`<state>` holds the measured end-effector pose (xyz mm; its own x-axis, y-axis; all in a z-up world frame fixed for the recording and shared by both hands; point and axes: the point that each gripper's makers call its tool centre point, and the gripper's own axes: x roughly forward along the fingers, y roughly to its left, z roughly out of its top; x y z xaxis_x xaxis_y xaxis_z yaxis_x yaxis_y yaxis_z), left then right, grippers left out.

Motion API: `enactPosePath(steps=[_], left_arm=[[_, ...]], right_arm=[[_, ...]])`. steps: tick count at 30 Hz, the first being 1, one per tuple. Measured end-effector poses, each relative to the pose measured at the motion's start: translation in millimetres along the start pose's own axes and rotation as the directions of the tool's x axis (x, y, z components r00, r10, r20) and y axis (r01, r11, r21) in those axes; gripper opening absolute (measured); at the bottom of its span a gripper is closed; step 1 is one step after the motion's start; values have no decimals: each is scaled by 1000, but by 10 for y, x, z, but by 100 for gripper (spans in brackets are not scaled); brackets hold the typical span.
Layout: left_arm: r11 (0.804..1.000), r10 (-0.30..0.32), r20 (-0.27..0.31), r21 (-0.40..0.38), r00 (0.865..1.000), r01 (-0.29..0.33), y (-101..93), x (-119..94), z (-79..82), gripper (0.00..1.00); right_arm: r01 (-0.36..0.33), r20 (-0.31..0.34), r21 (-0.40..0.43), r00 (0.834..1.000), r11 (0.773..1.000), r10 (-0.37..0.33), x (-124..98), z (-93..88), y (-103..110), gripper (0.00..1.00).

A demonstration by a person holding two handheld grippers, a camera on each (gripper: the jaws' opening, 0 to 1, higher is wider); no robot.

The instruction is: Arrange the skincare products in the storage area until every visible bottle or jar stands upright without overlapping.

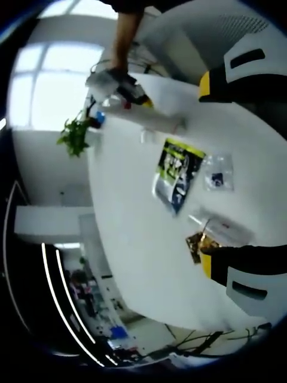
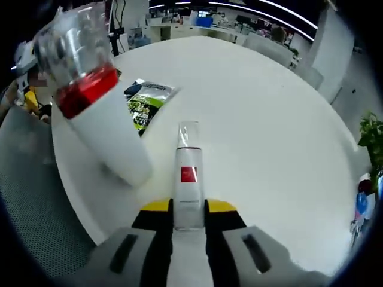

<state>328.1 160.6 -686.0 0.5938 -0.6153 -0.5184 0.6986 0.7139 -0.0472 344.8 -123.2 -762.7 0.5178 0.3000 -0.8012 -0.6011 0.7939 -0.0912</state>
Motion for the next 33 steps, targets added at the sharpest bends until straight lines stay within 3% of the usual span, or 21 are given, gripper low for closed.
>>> enactPosePath(steps=[6,12,14,20,26,33], left_arm=[[1000,-3,4,-10,1000,3,-6,1,6,97],[1000,-11,20,-22,1000,12,-22,-6,34,97],[999,-14,28,-29,1000,15,-27,-9,48,97],[998,-20,47,-52,999,23,-38,-15,77,97],[997,-33,73,-64,997,38,-73,-16,126,97],[988,-56,160,-134,985,78,-98,-55,268,97]], right_arm=[[-4,98,94,995,996,-5,-178,85,-34,19],[12,216,142,975,990,-43,-428,307,-80,19],[4,277,167,959,986,-51,-530,426,-66,19],[34,377,152,922,988,-89,-816,666,-87,19],[9,467,152,881,988,-80,-1083,915,-54,19],[-22,547,109,836,994,-41,-1314,1205,105,19]])
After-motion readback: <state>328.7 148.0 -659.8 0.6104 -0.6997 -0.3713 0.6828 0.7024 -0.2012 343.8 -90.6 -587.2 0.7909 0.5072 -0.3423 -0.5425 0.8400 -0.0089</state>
